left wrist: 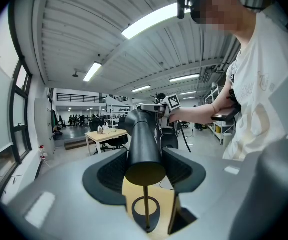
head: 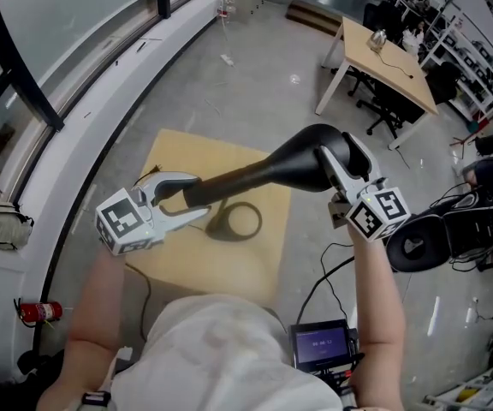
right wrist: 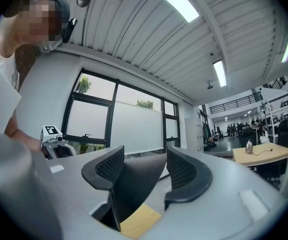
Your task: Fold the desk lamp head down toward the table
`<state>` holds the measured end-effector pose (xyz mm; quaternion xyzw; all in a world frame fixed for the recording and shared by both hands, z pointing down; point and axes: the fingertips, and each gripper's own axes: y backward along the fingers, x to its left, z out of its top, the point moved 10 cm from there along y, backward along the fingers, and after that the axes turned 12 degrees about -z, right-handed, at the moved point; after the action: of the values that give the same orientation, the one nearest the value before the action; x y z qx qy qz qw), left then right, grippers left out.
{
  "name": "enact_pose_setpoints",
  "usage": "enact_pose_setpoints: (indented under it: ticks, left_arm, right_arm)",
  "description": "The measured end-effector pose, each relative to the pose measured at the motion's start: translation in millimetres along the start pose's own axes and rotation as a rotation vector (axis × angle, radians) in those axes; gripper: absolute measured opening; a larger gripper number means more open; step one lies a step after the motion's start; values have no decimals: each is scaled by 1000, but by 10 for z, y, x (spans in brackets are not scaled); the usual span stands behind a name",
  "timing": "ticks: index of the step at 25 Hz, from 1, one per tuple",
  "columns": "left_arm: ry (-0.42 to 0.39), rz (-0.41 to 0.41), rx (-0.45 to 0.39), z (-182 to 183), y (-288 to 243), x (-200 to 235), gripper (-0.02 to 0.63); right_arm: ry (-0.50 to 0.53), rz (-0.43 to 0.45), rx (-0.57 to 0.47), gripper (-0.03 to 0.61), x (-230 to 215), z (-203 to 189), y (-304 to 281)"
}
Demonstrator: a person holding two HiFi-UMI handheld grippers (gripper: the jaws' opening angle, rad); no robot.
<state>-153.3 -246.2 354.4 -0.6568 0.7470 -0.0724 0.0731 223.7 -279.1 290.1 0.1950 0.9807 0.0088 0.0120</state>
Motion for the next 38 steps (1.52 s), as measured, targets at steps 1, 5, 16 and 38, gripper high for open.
enact_pose_setpoints:
  ticks: [1, 5, 16, 38]
  left_arm:
    - [-1, -1, 4, 13, 7, -4, 221]
    - [5, 7, 22, 47, 46, -16, 221]
    - [-1, 44, 53, 212, 99, -55, 221]
    - [-54, 96, 167, 473, 165, -89, 222]
  right_arm:
    - [-13, 0, -2, 281, -10, -33, 1]
    - [-69, -1, 1, 281, -40, -172, 1]
    - [-241, 22, 64, 281, -138, -571, -14]
    - [-466, 89, 106, 279, -150, -1187, -111]
